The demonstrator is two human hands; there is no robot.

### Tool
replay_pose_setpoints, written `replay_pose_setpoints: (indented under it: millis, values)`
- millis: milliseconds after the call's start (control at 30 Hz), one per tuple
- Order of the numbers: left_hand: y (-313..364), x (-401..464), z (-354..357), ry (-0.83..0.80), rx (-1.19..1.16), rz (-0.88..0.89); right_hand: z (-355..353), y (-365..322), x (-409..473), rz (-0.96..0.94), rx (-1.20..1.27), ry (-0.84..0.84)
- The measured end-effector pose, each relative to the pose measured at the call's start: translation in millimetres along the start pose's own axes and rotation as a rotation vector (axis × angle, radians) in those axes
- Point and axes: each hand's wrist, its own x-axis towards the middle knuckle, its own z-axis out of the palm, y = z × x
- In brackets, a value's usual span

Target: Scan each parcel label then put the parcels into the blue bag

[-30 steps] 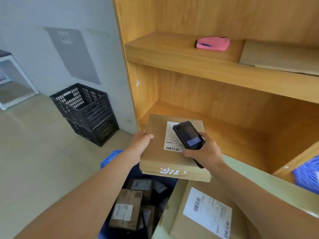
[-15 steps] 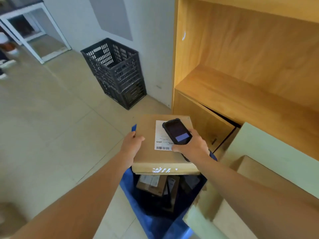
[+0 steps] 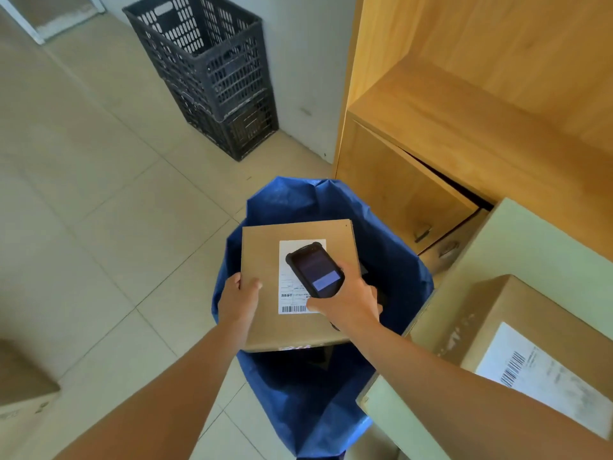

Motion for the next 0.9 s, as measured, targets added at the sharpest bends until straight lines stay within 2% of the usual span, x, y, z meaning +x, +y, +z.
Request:
replay_pose_setpoints:
  millis: [100, 200, 500, 667, 900]
  values:
    - [7.7, 1.5, -1.3, -0.017, 0.06, 0.029, -4.1, 0.4, 9.0, -0.002, -0.025, 0.023]
    - [20.7, -2.8, -3.0, -0.013, 0.076, 0.144, -14.3, -0.2, 12.4, -0.017, -0.079, 0.043]
    - [72.5, -47.9, -1.3, -0.057, 0.107, 0.291, -86.0, -5.1, -22.4, -0.2, -0.279, 0.102]
    - [110.8, -93.0, 7.4, -0.143, 0.057, 0.359, -147.9, 0.9, -59.0, -0.234, -0.387, 0.165]
    - [133.0, -188.0, 40.8, -0.339, 0.156, 0.422, -227.8, 41.4, -132.8, -0.249, -0.71, 0.183]
